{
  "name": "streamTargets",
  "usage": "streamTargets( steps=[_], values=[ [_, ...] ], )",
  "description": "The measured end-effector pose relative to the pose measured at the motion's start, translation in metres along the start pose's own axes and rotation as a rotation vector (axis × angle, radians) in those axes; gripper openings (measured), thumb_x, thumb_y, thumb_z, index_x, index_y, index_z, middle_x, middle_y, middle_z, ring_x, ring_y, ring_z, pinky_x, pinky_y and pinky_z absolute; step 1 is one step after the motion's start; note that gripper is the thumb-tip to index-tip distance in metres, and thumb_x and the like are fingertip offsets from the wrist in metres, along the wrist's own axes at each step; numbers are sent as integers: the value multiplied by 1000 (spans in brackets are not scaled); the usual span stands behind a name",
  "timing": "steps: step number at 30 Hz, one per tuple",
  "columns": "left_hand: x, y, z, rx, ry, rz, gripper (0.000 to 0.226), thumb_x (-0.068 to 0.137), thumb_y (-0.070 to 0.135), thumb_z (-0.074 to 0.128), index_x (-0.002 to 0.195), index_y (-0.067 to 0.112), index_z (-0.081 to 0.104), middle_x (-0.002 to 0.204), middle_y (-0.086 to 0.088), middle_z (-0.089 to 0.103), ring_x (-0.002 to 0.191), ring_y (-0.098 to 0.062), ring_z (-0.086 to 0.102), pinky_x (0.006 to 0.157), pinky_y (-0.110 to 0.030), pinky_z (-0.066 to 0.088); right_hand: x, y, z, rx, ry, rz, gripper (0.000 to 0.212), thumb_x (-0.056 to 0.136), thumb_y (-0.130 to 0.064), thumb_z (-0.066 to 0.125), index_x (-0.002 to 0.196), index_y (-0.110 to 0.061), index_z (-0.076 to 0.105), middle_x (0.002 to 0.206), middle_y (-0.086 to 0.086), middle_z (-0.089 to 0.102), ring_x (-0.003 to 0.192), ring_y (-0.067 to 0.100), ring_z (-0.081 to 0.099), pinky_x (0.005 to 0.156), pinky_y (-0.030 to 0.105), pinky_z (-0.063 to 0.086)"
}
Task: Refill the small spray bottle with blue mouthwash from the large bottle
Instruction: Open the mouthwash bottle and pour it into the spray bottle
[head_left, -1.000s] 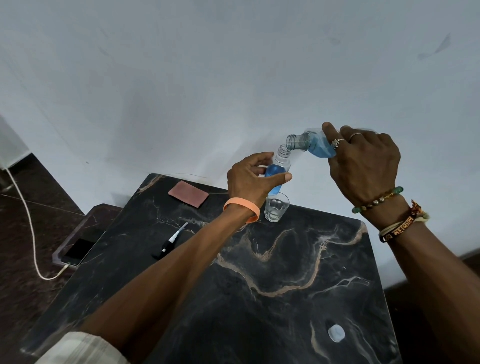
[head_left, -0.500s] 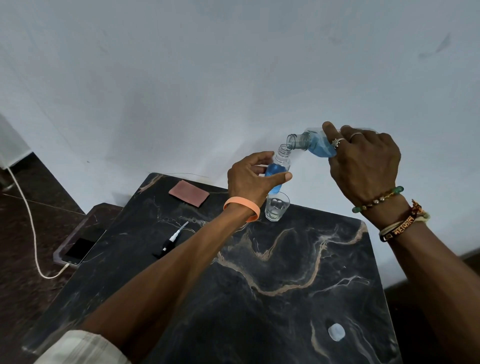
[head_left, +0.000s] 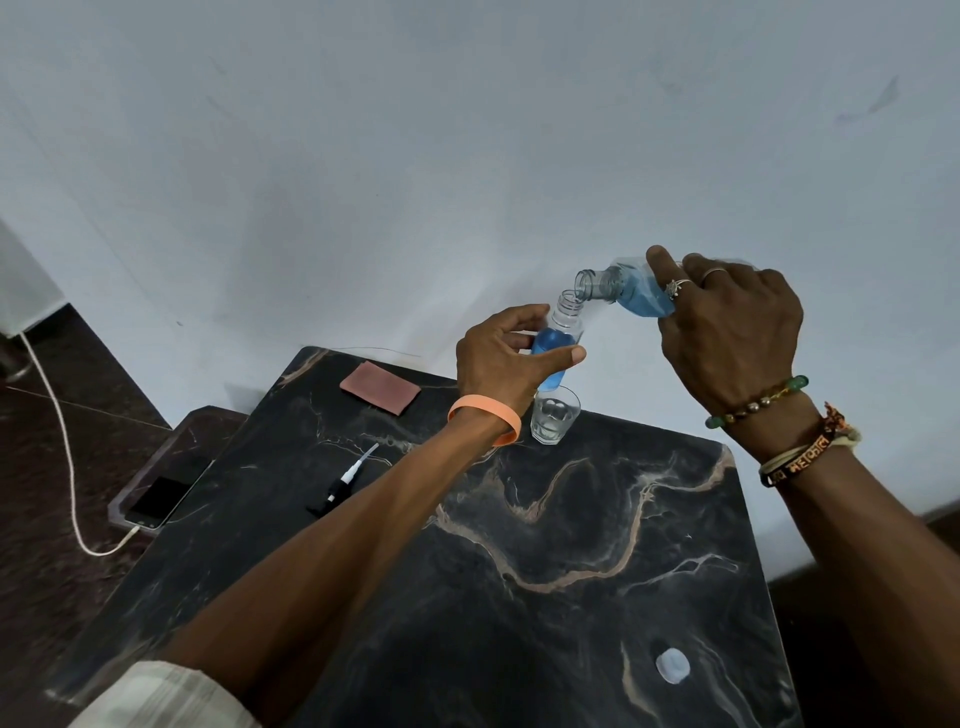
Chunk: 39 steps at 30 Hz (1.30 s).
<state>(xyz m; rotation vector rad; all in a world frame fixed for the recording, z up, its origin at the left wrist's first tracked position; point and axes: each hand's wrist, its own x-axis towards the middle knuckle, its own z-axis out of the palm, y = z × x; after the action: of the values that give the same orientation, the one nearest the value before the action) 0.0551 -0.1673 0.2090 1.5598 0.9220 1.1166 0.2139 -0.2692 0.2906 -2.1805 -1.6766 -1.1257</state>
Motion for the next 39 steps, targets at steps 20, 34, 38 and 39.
streamTargets(
  steps=[20, 34, 38, 39],
  values=[
    [-2, 0, 1, -18, 13, -3, 56, 60, 35, 90, 111, 21, 70, 108, 5, 72, 85, -4, 67, 69, -8, 52, -2, 0, 0, 9, 24, -12, 52, 81, -6, 62, 133, -10, 57, 112, 23, 67, 96, 43, 64, 77, 44, 47],
    [-1, 0, 4, -12, 5, -2, 56, 60, 35, 89, 111, 21, 70, 108, 5, 72, 83, -1, 66, 68, -6, 51, -2, 3, 2, 2, 33, -15, 51, 81, -6, 63, 132, -10, 58, 111, 23, 67, 96, 44, 64, 76, 45, 47],
    [0, -1, 4, -16, 11, -5, 56, 60, 35, 90, 110, 21, 70, 107, 6, 72, 81, 4, 65, 65, -4, 49, -1, 4, 2, -1, 27, -17, 51, 83, -7, 62, 133, -10, 57, 112, 23, 67, 96, 44, 64, 76, 45, 47],
    [0, -1, 5, -13, 11, -6, 55, 60, 35, 89, 110, 21, 70, 107, 7, 71, 80, 4, 64, 65, -3, 48, -1, 4, 2, 3, 26, -16, 50, 83, -7, 62, 133, -10, 57, 112, 23, 67, 97, 44, 64, 77, 45, 47]
  ],
)
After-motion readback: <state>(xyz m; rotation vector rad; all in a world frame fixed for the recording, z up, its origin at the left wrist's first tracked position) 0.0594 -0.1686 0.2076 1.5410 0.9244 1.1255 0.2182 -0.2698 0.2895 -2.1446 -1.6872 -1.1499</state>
